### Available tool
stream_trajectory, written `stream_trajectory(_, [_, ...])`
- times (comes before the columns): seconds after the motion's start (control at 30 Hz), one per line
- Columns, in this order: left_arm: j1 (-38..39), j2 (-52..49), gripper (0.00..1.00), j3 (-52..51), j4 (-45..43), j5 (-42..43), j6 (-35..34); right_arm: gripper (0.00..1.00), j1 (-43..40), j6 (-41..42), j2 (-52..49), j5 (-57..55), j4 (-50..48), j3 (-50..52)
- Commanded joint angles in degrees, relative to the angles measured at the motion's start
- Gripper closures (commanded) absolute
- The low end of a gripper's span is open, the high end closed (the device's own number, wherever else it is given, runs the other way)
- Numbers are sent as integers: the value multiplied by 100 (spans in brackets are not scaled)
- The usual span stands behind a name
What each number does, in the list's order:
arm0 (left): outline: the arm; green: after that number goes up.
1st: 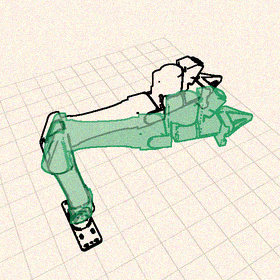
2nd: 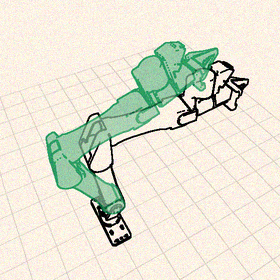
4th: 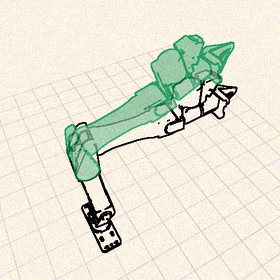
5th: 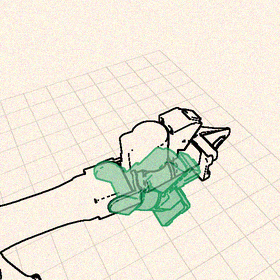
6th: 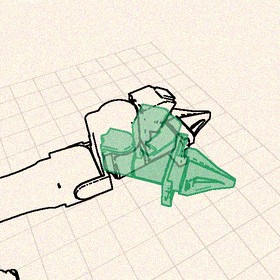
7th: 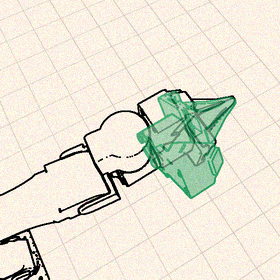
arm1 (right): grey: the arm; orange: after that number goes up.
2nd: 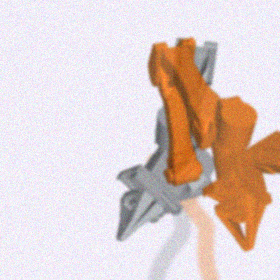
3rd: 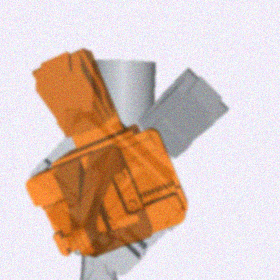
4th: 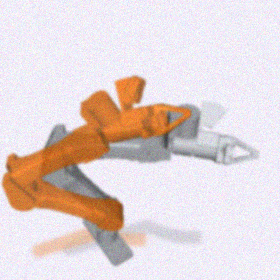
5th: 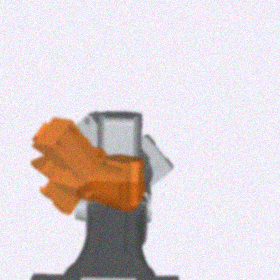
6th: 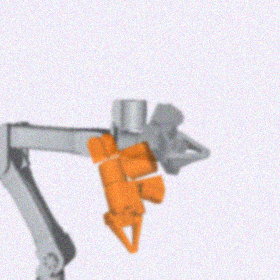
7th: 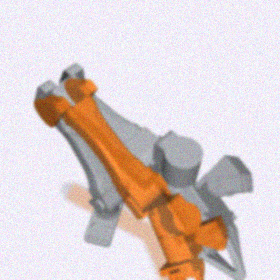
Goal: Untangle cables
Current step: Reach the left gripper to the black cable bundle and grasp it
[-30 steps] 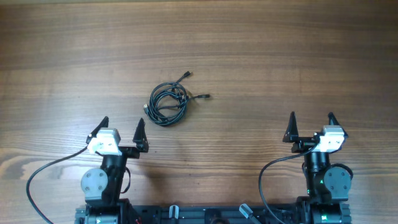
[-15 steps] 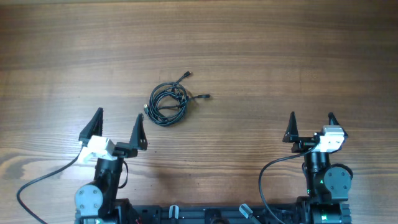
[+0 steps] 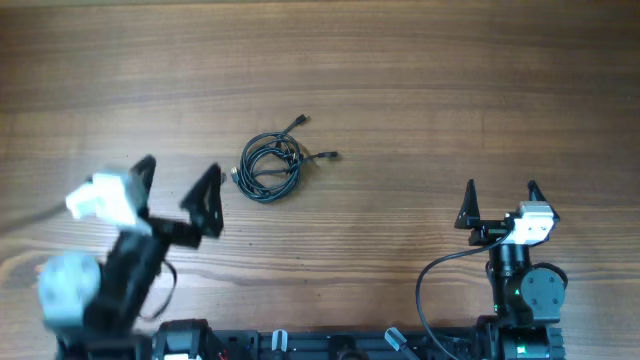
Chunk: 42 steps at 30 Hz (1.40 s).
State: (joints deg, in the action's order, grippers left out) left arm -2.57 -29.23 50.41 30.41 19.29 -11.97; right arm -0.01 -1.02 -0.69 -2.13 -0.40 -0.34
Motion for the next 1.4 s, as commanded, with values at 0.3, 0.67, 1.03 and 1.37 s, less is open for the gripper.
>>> stream_trajectory(0.3, [59, -4426, 0, 2221, 2728, 2223, -48, 0, -17, -46, 42, -96, -22, 4])
stream_trajectory(0.67, [1058, -6585, 96, 2149, 3237, 1239, -31, 0, -17, -46, 42, -96, -20, 4])
stream_trajectory(1.03, [2452, -6717, 96, 1779, 1276, -1478, -651, 0, -17, -46, 42, -96, -20, 4])
stream_trajectory(1.37, [2581, -6732, 96, 1512, 638, -2175, -474, 0, -17, -46, 42, -94, -20, 4])
